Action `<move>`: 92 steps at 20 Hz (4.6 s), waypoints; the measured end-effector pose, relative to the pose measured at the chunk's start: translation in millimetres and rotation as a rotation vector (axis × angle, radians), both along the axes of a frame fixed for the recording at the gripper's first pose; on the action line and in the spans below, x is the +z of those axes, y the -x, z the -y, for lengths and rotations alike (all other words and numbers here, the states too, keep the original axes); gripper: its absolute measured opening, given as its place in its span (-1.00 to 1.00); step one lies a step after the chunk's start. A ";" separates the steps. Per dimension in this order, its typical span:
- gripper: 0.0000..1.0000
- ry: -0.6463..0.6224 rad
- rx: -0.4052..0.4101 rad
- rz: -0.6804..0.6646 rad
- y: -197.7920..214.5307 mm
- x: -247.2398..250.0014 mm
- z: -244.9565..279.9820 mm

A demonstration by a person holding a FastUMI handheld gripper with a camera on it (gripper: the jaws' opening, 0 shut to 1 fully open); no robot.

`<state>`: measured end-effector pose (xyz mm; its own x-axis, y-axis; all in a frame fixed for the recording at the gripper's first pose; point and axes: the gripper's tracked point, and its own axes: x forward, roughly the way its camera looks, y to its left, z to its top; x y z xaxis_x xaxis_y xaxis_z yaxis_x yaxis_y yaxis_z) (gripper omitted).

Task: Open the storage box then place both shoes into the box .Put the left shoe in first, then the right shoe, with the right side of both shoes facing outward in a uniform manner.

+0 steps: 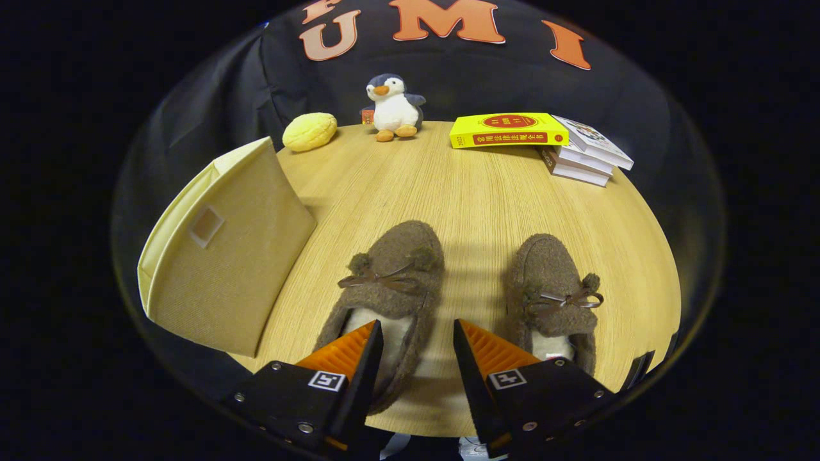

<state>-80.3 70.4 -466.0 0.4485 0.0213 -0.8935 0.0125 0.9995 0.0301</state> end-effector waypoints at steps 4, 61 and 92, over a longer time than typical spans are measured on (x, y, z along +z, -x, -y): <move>-0.31 -0.031 -0.059 -0.061 -5.0 -25.5 -5.0; -0.71 -0.241 -0.043 -0.369 -52.0 7.1 -314.7; 0.92 -0.029 -0.147 -0.007 42.9 76.4 91.3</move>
